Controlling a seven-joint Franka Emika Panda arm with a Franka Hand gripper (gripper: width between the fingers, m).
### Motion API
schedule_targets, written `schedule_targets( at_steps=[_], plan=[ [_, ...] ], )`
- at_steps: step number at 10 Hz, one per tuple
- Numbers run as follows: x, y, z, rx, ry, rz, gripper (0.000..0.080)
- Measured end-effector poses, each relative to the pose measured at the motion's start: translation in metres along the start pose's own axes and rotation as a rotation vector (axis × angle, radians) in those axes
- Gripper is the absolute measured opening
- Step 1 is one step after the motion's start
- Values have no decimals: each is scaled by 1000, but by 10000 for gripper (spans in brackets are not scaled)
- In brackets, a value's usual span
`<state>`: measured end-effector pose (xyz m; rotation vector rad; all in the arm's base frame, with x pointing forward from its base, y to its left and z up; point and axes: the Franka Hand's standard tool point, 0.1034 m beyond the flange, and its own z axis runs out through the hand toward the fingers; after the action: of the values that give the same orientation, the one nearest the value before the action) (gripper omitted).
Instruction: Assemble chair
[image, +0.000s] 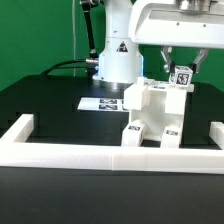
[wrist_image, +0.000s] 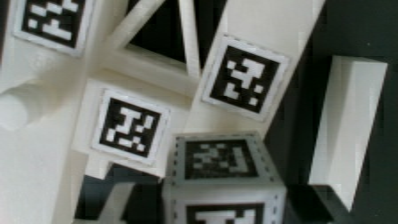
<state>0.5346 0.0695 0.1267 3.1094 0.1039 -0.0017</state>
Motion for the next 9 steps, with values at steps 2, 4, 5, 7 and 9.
schedule_targets(
  at_steps=[2, 4, 5, 7, 9],
  plan=[
    [0, 0, 0, 0, 0, 29, 284],
    [0, 0, 0, 1, 0, 140, 285],
    [0, 0, 0, 2, 0, 218, 285],
    [0, -1, 0, 2, 0, 342, 285],
    [0, -1, 0, 3, -1, 486, 286]
  ],
)
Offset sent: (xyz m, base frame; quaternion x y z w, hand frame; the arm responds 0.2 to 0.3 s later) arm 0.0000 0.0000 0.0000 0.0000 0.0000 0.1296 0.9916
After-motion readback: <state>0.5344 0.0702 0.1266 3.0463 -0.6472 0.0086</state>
